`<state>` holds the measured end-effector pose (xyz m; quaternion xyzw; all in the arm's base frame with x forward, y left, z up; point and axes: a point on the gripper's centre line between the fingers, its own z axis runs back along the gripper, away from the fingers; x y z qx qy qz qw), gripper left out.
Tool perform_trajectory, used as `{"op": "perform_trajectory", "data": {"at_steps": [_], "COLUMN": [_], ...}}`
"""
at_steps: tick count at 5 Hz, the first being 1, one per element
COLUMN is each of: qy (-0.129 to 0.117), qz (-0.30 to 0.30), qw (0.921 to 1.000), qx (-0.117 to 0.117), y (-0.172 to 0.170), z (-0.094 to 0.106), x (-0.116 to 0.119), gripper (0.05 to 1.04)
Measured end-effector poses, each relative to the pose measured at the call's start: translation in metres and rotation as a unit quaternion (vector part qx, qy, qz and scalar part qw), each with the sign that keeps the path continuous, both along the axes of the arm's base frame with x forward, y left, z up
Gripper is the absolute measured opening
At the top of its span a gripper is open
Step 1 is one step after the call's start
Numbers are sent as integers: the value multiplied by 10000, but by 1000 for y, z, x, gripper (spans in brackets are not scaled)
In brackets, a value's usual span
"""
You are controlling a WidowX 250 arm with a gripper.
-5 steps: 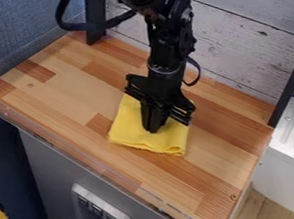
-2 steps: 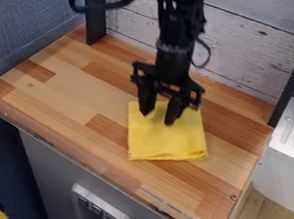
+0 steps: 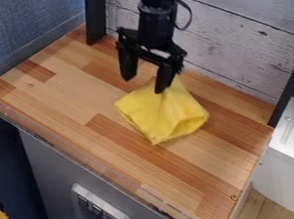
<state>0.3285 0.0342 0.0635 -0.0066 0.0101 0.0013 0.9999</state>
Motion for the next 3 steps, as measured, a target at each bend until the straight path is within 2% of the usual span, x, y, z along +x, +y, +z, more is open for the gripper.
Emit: {"op": "perform_trajectory", "data": {"at_steps": [2,3], "qy": [-265,-288], "qz": [-54,-99], "qw": [9996,9995], "qx": [66,109], "y": [25,33], "z": [28,40], "x": [19,26], "gripper": [999,997]}}
